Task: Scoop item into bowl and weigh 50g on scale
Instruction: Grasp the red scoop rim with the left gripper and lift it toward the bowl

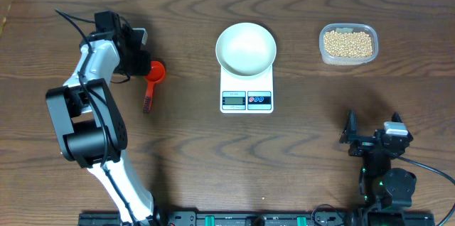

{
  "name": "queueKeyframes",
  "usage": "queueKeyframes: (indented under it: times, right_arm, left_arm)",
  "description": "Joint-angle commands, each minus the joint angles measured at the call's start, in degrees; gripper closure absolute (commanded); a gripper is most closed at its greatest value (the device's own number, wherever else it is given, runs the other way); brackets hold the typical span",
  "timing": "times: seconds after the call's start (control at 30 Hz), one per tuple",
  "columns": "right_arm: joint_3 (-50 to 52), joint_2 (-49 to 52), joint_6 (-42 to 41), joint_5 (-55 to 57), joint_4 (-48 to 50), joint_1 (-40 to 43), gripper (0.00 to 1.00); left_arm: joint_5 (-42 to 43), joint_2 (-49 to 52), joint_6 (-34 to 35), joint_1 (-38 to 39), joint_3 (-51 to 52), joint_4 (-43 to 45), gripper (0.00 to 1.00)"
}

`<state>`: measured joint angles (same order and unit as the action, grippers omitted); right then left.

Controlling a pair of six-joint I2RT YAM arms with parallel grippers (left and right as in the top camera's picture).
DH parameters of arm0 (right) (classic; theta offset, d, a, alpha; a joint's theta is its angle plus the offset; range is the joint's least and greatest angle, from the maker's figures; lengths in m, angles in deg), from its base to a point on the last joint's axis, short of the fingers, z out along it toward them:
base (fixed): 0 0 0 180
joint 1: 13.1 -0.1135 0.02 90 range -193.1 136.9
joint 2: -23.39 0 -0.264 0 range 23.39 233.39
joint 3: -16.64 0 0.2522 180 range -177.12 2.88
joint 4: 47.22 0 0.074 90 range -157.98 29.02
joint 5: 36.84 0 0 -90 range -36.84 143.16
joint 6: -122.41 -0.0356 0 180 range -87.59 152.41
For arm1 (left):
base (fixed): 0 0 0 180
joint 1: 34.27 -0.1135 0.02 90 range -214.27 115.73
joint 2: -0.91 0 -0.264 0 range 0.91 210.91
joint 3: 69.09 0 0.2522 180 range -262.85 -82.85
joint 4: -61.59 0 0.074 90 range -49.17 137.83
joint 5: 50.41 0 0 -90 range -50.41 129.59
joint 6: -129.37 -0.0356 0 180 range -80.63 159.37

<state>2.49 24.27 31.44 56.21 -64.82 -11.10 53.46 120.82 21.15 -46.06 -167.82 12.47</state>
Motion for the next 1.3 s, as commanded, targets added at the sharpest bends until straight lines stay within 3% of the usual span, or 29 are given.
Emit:
queueKeyframes:
  times: [0.0, 0.5, 0.6, 0.67, 0.73, 1.03, 1.27]
  right_arm:
    - [0.07, -0.2, 0.42, 0.46, -0.24, -0.17, 0.01]
    - [0.07, -0.2, 0.42, 0.46, -0.24, -0.17, 0.01]
    - [0.07, -0.2, 0.42, 0.46, -0.22, -0.17, 0.01]
    - [0.07, -0.2, 0.42, 0.46, -0.24, -0.17, 0.01]
    - [0.07, -0.2, 0.42, 0.46, -0.22, -0.17, 0.01]
    - [0.07, -0.2, 0.42, 0.46, -0.24, -0.17, 0.01]
    - [0.07, -0.2, 0.42, 0.46, -0.22, -0.17, 0.01]
  left_arm:
    - [0.92, 1.31, 1.29, 0.35, 0.44, 0.2, 0.74]
    - [0.92, 3.69, 3.98, 0.9, 0.44, 0.28, 0.74]
    - [0.92, 4.09, 4.0, 0.87, 0.44, 0.26, 0.81]
    - [0.92, 4.07, 4.02, 0.87, 0.44, 0.31, 0.92]
    - [0.92, 4.0, 5.6, 0.87, 0.42, 0.57, 0.92]
    - [0.94, -2.71, 19.93, 0.87, -1.86, 0.26, 0.93]
    - [5.14, -19.87, 39.74, 0.9, -2.05, -4.15, 0.93]
